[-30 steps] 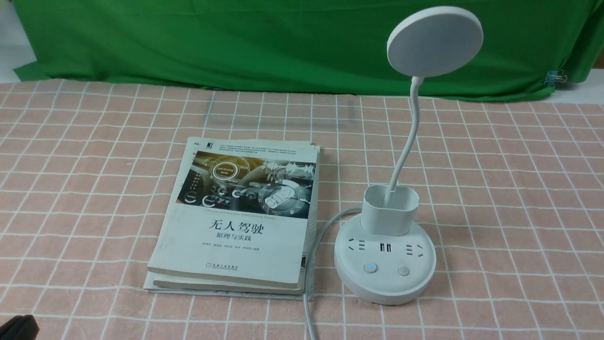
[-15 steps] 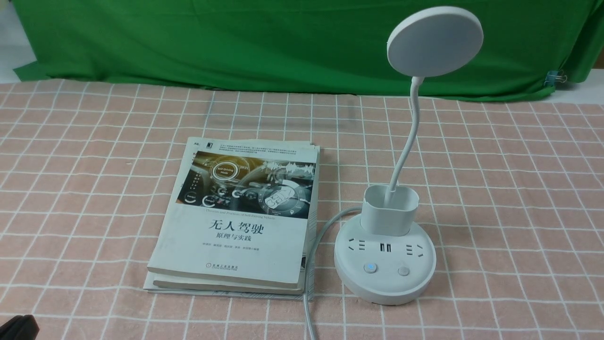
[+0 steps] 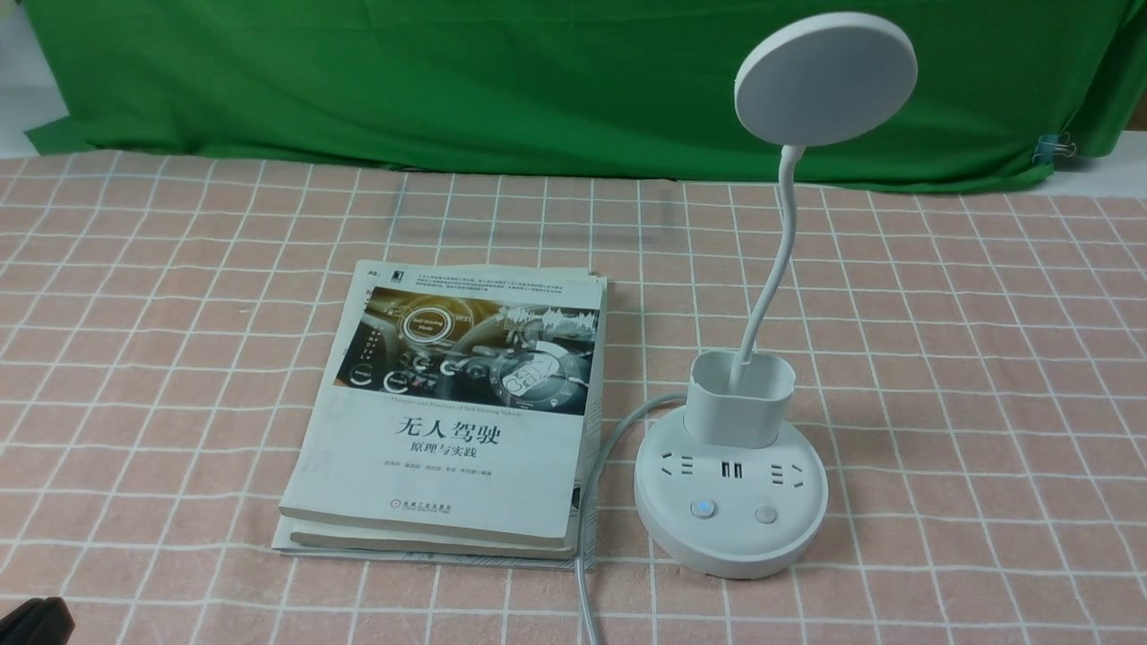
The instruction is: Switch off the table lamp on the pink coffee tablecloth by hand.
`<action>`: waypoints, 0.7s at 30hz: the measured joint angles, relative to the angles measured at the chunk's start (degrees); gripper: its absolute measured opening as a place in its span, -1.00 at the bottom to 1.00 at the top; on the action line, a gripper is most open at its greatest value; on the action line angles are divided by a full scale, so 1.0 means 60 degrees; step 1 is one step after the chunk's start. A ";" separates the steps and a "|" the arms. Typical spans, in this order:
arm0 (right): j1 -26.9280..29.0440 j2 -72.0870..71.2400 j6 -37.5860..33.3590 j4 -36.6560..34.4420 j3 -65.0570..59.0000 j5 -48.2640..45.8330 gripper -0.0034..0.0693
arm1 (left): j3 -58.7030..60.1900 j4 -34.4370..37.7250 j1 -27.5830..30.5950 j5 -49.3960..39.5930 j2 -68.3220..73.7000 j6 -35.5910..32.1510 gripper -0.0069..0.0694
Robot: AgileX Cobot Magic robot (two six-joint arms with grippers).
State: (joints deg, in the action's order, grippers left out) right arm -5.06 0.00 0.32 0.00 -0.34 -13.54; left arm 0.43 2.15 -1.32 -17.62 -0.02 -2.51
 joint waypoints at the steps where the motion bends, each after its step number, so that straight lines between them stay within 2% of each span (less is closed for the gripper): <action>1: 0.0000 0.0000 0.0000 0.0000 0.0000 0.0000 -0.52 | 0.0000 0.0000 0.0000 0.0000 0.0000 0.0000 -0.80; 21: 0.0000 0.0000 0.0000 0.0000 0.0000 0.0000 -0.42 | 0.0000 0.0000 0.0000 0.0000 0.0000 0.0000 -0.80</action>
State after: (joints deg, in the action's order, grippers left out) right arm -5.06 0.00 0.32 0.00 -0.34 -13.54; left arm 0.43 2.15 -1.32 -17.62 -0.02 -2.51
